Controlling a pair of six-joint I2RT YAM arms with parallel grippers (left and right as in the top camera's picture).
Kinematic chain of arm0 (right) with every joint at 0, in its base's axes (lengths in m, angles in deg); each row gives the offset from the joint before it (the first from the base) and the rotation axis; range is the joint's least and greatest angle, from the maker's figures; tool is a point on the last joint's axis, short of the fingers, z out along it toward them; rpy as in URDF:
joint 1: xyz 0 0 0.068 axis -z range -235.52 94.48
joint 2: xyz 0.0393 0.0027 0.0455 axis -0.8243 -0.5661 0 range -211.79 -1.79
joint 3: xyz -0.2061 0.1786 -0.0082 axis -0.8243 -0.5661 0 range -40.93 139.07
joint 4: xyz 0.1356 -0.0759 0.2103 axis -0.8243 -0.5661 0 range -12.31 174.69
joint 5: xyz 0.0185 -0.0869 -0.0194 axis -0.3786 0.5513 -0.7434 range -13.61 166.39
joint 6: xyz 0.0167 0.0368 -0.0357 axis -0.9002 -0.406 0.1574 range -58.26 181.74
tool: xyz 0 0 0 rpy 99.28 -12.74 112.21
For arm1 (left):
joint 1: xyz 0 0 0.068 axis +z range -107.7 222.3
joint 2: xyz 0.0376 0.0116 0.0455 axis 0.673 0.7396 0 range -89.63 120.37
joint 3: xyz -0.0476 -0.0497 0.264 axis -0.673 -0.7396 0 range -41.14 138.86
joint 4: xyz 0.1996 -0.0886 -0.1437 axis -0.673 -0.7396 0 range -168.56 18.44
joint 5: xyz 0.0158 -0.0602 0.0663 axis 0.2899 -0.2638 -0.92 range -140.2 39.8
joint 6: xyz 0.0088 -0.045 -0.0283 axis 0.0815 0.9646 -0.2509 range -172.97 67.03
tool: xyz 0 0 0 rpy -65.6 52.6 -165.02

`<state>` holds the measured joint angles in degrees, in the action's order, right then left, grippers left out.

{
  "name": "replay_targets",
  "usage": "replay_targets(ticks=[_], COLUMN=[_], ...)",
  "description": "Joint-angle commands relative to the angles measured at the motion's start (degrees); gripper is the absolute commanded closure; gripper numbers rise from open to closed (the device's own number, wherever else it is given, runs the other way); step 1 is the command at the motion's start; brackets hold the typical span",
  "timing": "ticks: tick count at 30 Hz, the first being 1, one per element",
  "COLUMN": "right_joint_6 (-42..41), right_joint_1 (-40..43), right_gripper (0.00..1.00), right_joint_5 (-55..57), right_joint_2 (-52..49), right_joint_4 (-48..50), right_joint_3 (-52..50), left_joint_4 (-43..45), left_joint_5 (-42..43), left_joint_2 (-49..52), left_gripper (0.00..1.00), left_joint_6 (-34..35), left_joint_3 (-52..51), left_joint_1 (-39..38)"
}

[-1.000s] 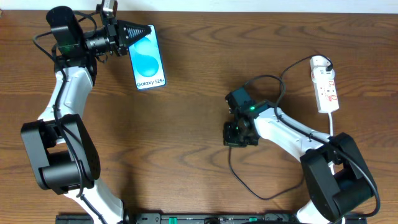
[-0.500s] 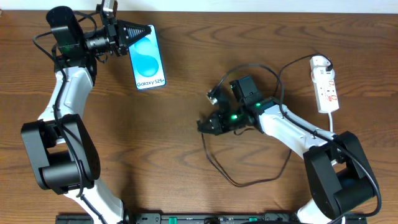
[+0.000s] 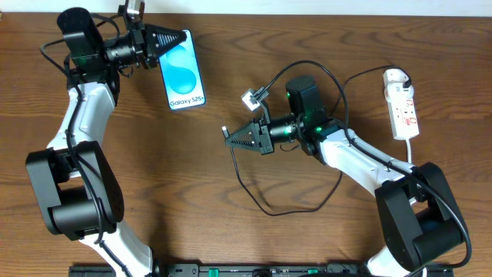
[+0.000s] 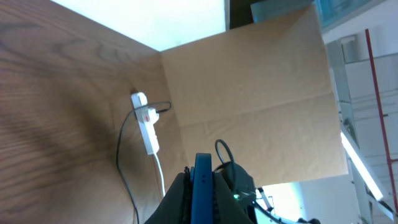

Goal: Plug charger to phone and switch on socket
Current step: 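Lift the plug and point it upward with the right gripper, then move the plug toward the phone's bottom edge held by the left gripper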

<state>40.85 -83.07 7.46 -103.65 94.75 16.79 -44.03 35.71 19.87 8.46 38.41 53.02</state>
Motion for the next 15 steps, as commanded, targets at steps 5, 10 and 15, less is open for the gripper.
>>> replay_targets(ticks=[5,10,15], right_joint_6=[-10.5,-18.0,-24.3], right_joint_1=[-0.6,-1.7,-3.0], right_gripper=[0.99,0.99,0.99], right_joint_5=[-4.4,-4.2,-2.5], right_joint_2=[-0.4,-0.4,-0.4], right_joint_4=[7.8,15.1,21.0], right_joint_3=[0.6,0.6,0.6], left_joint_4=[3.3,6.6,14.2], left_joint_5=[-1.8,-3.6,-5.3], left_joint_2=[-1.8,-1.8,-1.8], left_gripper=[0.93,0.93,0.93], left_joint_6=[0.7,3.3,9.1], left_joint_3=[1.3,1.3,1.3], left_joint_1=[0.0,0.0,-0.1])
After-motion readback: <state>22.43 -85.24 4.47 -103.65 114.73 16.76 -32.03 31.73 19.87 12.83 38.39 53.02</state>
